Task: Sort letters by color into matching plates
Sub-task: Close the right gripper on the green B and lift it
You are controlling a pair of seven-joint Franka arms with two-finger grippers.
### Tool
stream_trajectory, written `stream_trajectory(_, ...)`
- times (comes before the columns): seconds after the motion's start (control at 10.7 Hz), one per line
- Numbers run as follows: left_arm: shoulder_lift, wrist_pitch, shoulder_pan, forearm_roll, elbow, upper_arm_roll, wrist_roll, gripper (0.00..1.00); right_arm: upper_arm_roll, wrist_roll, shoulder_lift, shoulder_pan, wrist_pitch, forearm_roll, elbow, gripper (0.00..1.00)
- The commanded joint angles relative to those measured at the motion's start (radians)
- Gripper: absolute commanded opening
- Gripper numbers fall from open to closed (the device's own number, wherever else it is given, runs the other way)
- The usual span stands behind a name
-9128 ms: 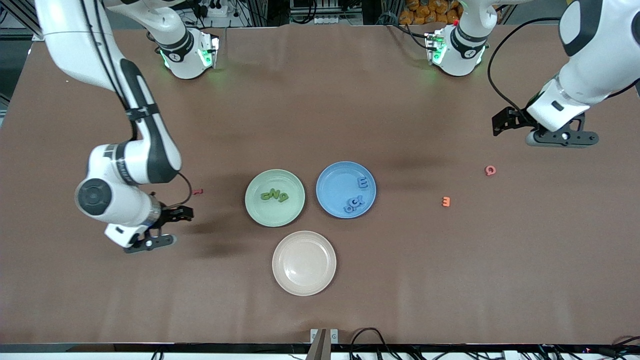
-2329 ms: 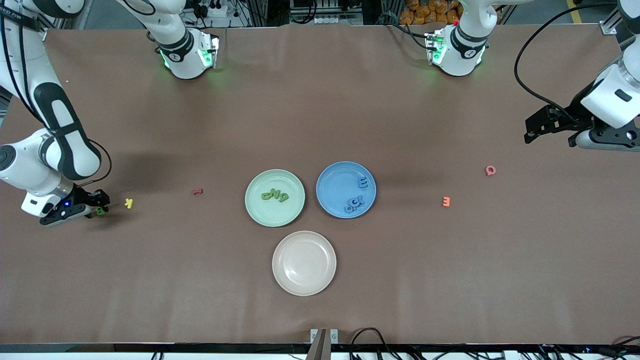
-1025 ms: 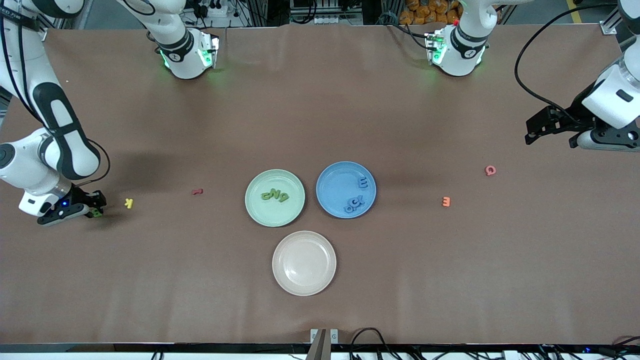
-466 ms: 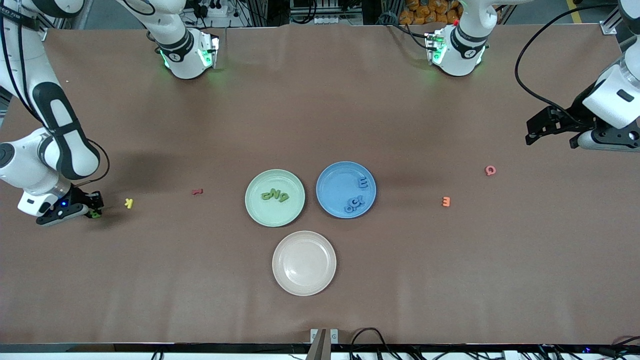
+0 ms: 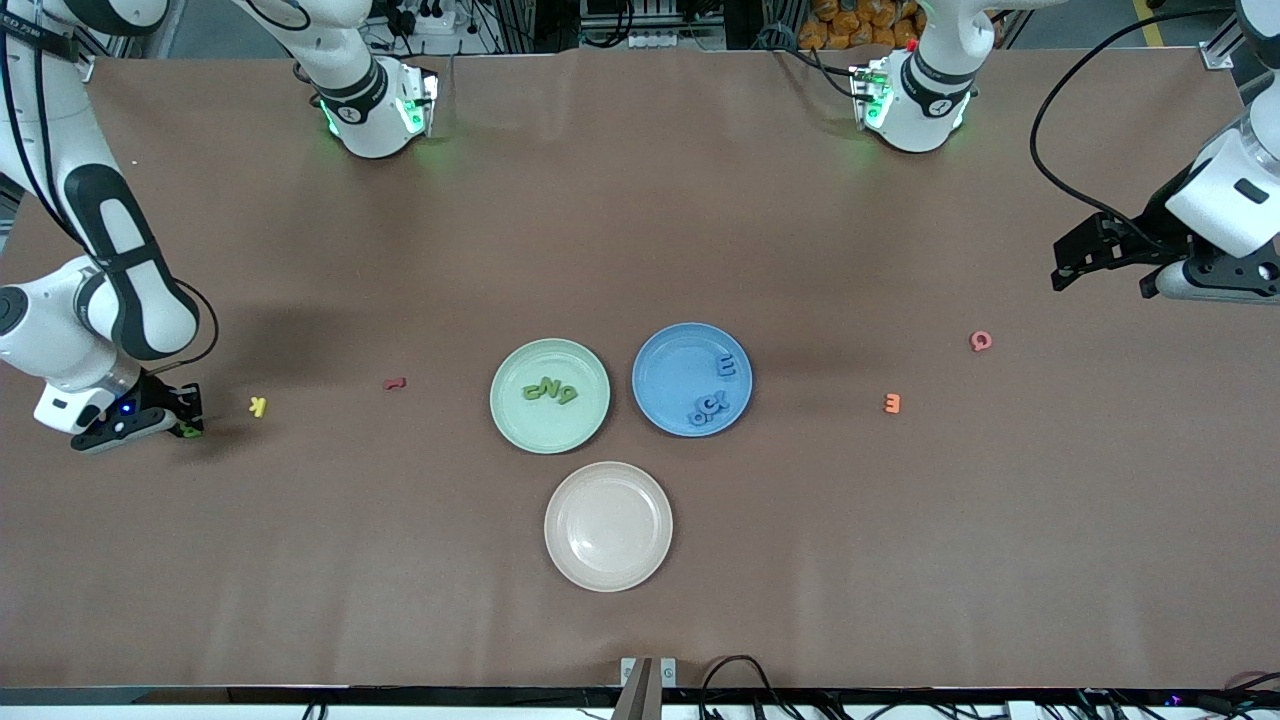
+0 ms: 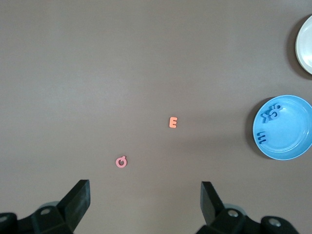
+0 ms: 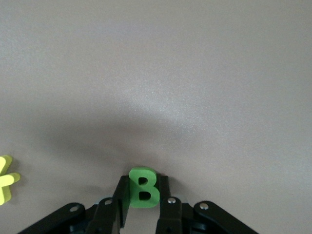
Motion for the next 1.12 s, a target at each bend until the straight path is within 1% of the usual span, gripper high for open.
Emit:
stream_trajectory(0.0,-0.015,0.009,0.004,0.007,-0.01,-0.005,0.013,1.0,0.011,-0.019,0.013,-0.007,0.0,0.02,0.023,0.28)
stream_trajectory(0.19,-0.019,0.009,0.004,0.007,-0.01,-0.005,0.013,1.0,0.012,-0.016,-0.009,-0.007,-0.034,0.021,0.025,0.28)
stream_trajectory(0.37,-0.019,0.009,0.003,0.007,-0.01,-0.005,0.015,1.0,0.012,0.004,-0.053,0.001,-0.127,0.026,0.037,0.28)
stream_trajectory(0.56,-0.019,0.012,0.003,0.007,-0.01,-0.005,0.024,1.0,0.012,0.117,-0.098,0.029,-0.205,0.026,0.037,0.28)
stream_trajectory(0.75,-0.017,0.016,0.004,0.007,-0.01,-0.005,0.026,1.0,0.012,0.273,-0.131,0.071,-0.279,0.024,0.036,0.28)
stream_trajectory(0.93,-0.017,0.019,0.004,0.007,-0.012,-0.005,0.027,1.0,0.012,0.45,-0.165,0.142,-0.333,0.024,0.036,0.29)
stream_trajectory(1.02,-0.017,0.021,0.004,0.007,-0.012,-0.005,0.027,1.0,0.012,0.527,-0.173,0.177,-0.338,0.024,0.036,0.29)
